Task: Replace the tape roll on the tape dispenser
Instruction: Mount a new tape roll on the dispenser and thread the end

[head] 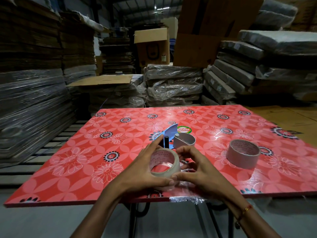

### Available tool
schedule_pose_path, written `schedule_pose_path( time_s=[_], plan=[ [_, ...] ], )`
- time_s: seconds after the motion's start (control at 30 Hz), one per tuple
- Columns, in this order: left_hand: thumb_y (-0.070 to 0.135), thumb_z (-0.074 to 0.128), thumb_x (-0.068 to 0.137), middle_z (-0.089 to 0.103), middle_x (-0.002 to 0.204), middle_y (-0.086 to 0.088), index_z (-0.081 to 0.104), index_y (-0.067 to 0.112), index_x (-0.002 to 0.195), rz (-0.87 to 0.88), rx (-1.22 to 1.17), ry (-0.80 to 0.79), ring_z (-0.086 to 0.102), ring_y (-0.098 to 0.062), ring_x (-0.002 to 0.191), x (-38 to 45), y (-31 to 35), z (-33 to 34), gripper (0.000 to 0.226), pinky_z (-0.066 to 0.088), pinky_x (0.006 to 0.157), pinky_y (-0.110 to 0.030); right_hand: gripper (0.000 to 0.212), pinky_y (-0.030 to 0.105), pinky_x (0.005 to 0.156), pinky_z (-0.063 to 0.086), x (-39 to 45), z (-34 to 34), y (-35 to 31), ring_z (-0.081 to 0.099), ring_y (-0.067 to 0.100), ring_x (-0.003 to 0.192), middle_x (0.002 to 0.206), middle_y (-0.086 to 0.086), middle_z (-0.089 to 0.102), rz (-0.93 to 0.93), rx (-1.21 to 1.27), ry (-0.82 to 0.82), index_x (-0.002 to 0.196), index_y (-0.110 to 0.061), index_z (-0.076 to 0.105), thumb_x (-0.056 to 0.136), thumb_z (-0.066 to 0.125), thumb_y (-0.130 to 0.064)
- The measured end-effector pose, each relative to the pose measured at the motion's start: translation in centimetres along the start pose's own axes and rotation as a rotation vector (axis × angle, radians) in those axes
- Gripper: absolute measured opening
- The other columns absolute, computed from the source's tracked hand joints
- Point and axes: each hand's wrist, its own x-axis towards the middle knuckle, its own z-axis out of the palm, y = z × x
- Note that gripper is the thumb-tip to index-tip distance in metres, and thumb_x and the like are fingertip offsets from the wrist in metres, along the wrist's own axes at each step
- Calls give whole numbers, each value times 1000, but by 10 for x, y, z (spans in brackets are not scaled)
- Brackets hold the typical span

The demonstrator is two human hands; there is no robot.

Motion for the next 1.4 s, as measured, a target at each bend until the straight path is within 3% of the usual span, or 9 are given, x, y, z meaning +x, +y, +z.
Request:
schedule_pose_path(
  time_s=[0.13, 0.3, 0.53, 0.8, 0.93, 1.07, 1.27, 1.33, 1.4],
  plan=[
    [11, 91, 66, 43, 135, 19, 21, 52, 147, 11, -101, -47, 52, 13, 120, 3, 1, 0, 115, 44, 97, -10, 60, 30, 72, 58, -2, 0, -5, 68, 16, 88, 119, 10, 63, 12, 75, -6, 113, -22, 61, 63, 89, -6],
    [30, 93, 62, 36, 139, 16, 15, 68, 141, -37, 18, -96, 41, 4, 130, 11, -1, -6, 117, 39, 109, -22, 59, 30, 66, 55, 0, 0, -1, 55, 17, 84, 103, 4, 59, 19, 85, 61, 100, -29, 62, 50, 93, -19],
    [31, 87, 68, 31, 152, 18, 8, 56, 149, -48, 182, -244, 40, 2, 135, 17, 3, -23, 116, 39, 113, -29, 49, 33, 71, 46, -1, 3, 1, 48, 12, 75, 84, -10, 56, -56, 4, 67, 89, -33, 57, 55, 92, -30],
    [1, 82, 63, 47, 143, 5, 31, 49, 145, -52, -337, -193, 56, -6, 126, 14, -3, -10, 108, 50, 103, -33, 48, 51, 92, 55, -1, 0, -5, 64, 23, 107, 112, 3, 68, -92, 1, 143, 108, -23, 62, 68, 82, -39],
    [-5, 80, 61, 50, 143, 3, 34, 47, 145, -63, -462, -156, 58, -14, 126, 16, -7, -4, 109, 50, 105, -42, 37, 50, 75, 53, -3, -2, -2, 61, 19, 83, 91, -2, 66, -122, 16, 180, 89, -21, 61, 67, 84, -39],
    [7, 83, 58, 50, 145, 2, 33, 46, 146, -60, -548, -155, 56, -21, 129, 19, -13, -5, 108, 48, 106, -47, 29, 30, 65, 47, -5, -3, -3, 56, 13, 68, 72, -4, 61, -154, 86, 233, 72, -15, 61, 69, 83, -34],
    [7, 74, 64, 48, 150, -1, 34, 47, 146, -75, -684, -253, 50, -29, 134, 23, -20, -8, 100, 52, 96, -38, 36, 47, 94, 58, 1, -4, -4, 67, 21, 115, 122, -6, 69, -11, 199, 139, 121, -29, 63, 87, 66, -37],
    [6, 72, 65, 50, 149, -1, 33, 43, 147, -75, -712, -287, 50, -29, 134, 24, -19, -8, 98, 54, 89, -31, 42, 50, 96, 57, 2, -4, -5, 65, 26, 121, 132, -3, 66, 13, 257, 65, 133, -28, 59, 92, 61, -36],
    [7, 71, 67, 51, 148, -1, 32, 39, 148, -72, -720, -312, 50, -29, 135, 25, -18, -7, 96, 51, 98, -37, 45, 45, 92, 57, 1, -5, -5, 66, 30, 118, 134, 0, 65, 31, 297, 7, 136, -29, 58, 92, 62, -35]
  ],
)
